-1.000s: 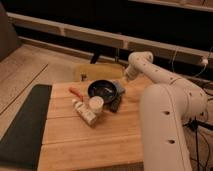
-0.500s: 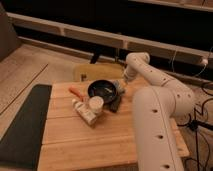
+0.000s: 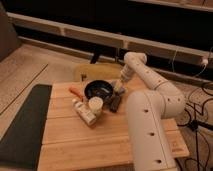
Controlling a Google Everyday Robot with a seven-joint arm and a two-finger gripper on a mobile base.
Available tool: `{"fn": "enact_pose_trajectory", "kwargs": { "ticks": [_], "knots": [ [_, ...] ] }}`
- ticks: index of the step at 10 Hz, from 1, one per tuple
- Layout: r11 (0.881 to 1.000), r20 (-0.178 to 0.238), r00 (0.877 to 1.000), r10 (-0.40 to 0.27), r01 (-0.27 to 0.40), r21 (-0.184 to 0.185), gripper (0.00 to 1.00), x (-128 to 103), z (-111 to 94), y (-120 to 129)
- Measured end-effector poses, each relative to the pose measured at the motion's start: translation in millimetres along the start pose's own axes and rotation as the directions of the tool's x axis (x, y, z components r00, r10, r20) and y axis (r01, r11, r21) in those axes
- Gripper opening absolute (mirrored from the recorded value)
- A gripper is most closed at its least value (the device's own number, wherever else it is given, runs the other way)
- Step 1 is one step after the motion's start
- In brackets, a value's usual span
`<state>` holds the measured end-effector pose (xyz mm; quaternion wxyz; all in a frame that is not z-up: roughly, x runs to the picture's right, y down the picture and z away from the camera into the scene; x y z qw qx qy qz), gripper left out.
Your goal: Place the white sponge in the ceramic cup
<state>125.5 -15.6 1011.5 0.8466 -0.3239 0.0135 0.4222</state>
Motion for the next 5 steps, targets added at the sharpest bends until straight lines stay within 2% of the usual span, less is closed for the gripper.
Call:
{"fn": "enact_pose_trajectory", "kwargs": {
  "ticks": [5],
  "knots": [
    [1.0, -0.023, 1.0, 0.015, -0.015, -0.004, 0.63, 6.3, 4.7, -9.8]
  ]
}}
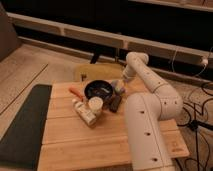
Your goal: Place the white sponge in the ceramic cup
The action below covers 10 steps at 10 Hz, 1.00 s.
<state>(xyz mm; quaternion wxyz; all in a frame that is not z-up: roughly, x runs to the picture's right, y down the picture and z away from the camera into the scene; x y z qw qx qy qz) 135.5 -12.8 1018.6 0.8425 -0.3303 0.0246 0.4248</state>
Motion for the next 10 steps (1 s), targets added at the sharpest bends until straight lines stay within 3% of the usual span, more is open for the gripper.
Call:
{"fn": "enact_pose_trajectory", "kwargs": {
  "ticks": [5, 7, 10],
  "knots": [
    [1.0, 0.008, 1.0, -0.002, 0.002, -0.014, 0.08, -2, 2, -3],
    [1.0, 0.038, 0.999, -0.009, 0.009, 0.008, 0.02, -10, -9, -10],
    [0.995, 0.1, 0.993, -0.058, 0.05, 0.084, 0.02, -32, -50, -24]
  ]
}}
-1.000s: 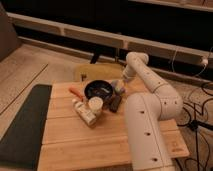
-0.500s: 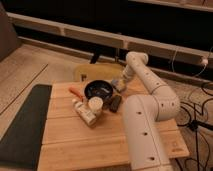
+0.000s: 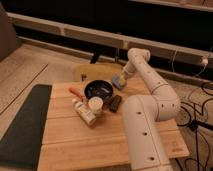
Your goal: Place the white sponge in the ceramic cup
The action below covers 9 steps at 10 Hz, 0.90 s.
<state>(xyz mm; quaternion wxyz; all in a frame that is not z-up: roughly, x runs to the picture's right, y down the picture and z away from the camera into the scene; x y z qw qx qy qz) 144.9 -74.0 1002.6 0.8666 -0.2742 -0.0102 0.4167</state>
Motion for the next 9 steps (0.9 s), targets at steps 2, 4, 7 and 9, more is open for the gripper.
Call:
{"fn": "enact_pose_trajectory", "kwargs": {
  "ticks": [2, 4, 7, 9],
  "knots": [
    [1.0, 0.035, 0.999, -0.013, 0.013, 0.016, 0.02, -8, -22, -3],
    [0.999, 0.073, 0.996, -0.045, 0.044, 0.021, 0.02, -16, -46, 4],
    [0.989, 0.085, 0.985, -0.149, 0.146, 0.037, 0.02, -18, -76, 39],
    [0.975, 0.079, 0.972, -0.22, 0.217, 0.052, 0.02, -16, -88, 64]
  ]
}}
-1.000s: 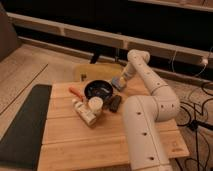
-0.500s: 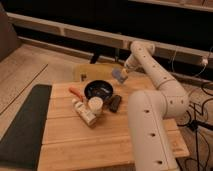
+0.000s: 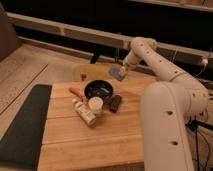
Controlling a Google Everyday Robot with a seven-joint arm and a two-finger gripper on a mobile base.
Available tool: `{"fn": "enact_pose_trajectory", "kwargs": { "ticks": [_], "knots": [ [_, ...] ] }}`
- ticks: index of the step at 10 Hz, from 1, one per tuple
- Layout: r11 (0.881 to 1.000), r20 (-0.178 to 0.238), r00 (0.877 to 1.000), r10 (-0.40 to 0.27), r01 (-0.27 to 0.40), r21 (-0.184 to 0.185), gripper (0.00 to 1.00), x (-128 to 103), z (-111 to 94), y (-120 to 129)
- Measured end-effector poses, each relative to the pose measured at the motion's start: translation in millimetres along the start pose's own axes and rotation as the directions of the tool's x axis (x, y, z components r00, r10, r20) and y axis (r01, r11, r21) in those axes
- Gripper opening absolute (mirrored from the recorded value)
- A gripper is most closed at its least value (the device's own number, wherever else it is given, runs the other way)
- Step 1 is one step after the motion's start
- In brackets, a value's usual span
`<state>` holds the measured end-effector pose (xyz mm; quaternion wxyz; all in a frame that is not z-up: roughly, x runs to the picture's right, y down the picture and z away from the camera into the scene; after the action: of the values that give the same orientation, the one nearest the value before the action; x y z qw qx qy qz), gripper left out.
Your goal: Place the white sponge in the ceramic cup
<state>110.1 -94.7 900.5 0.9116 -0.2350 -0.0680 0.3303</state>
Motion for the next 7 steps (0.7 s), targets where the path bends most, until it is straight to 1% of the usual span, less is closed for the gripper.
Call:
{"fn": "enact_pose_trajectory", "kwargs": {
  "ticks": [1, 2, 3, 4, 5, 7],
  "knots": [
    [0.999, 0.007, 0.999, -0.048, 0.048, 0.001, 0.02, -6, -6, 19],
    [0.997, 0.018, 0.997, -0.081, 0.081, -0.002, 0.02, -13, -9, 33],
    [0.994, 0.03, 0.993, -0.11, 0.111, -0.007, 0.02, -21, -11, 46],
    [0.989, 0.048, 0.988, -0.148, 0.149, -0.02, 0.02, -32, -12, 64],
    [0.985, 0.059, 0.984, -0.171, 0.172, -0.029, 0.02, -38, -13, 76],
    [0.984, 0.059, 0.983, -0.171, 0.173, -0.029, 0.02, -38, -14, 76]
  ]
}}
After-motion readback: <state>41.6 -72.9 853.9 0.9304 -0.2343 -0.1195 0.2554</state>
